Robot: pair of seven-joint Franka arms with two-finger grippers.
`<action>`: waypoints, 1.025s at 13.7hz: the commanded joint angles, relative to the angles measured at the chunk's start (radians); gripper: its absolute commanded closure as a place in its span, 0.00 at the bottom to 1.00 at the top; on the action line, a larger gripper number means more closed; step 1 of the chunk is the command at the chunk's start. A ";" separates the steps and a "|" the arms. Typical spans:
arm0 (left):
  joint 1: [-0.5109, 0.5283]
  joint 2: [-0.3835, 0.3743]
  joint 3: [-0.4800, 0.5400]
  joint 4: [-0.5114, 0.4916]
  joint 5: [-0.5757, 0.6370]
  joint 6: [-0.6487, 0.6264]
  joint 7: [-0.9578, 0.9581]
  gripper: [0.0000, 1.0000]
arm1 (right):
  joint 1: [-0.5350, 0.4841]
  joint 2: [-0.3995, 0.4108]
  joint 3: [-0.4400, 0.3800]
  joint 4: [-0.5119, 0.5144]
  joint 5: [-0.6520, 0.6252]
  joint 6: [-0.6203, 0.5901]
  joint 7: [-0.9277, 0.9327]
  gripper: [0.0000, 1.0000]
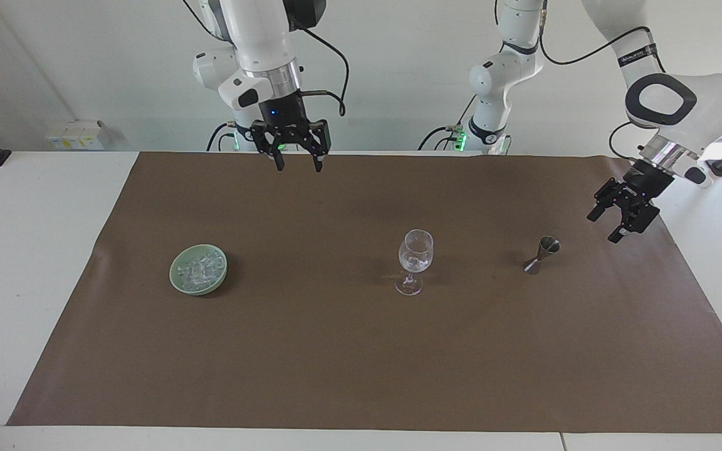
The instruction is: Pour wine and add ice with both arms
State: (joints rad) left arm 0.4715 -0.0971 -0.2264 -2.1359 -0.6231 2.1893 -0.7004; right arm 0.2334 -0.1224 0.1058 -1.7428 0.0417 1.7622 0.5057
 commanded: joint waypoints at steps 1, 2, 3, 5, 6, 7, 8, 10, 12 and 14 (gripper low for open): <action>-0.033 -0.003 0.012 0.056 0.130 -0.049 0.016 0.00 | -0.071 0.033 0.009 0.124 -0.020 -0.134 -0.114 0.00; -0.034 -0.003 0.010 0.083 0.175 -0.062 0.022 0.00 | -0.092 0.036 0.011 0.162 -0.020 -0.180 -0.154 0.00; -0.034 -0.003 0.012 0.093 0.206 -0.071 0.041 0.00 | -0.112 0.046 0.009 0.202 -0.022 -0.229 -0.198 0.00; -0.036 -0.003 0.010 0.119 0.250 -0.098 0.087 0.00 | -0.163 0.090 0.009 0.296 -0.023 -0.297 -0.275 0.00; -0.036 -0.003 0.010 0.140 0.270 -0.126 0.131 0.00 | -0.176 0.111 0.009 0.343 -0.023 -0.332 -0.289 0.00; -0.036 -0.003 0.010 0.158 0.296 -0.155 0.189 0.00 | -0.198 0.118 0.009 0.353 -0.017 -0.361 -0.292 0.00; -0.036 -0.003 0.010 0.175 0.310 -0.190 0.232 0.00 | -0.209 0.118 0.009 0.350 -0.016 -0.363 -0.312 0.00; -0.036 -0.003 0.010 0.195 0.329 -0.221 0.283 0.00 | -0.212 0.127 0.009 0.351 -0.019 -0.371 -0.337 0.00; -0.071 -0.003 0.013 0.215 0.388 -0.250 0.321 0.00 | -0.223 0.138 0.008 0.345 -0.019 -0.363 -0.351 0.00; -0.147 -0.003 0.050 0.260 0.407 -0.313 0.338 0.00 | -0.218 0.132 0.009 0.336 -0.017 -0.366 -0.363 0.00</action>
State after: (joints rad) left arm 0.3964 -0.0999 -0.2185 -1.9243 -0.2515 1.9416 -0.3806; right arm 0.0315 0.0025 0.1032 -1.4252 0.0307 1.4157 0.1791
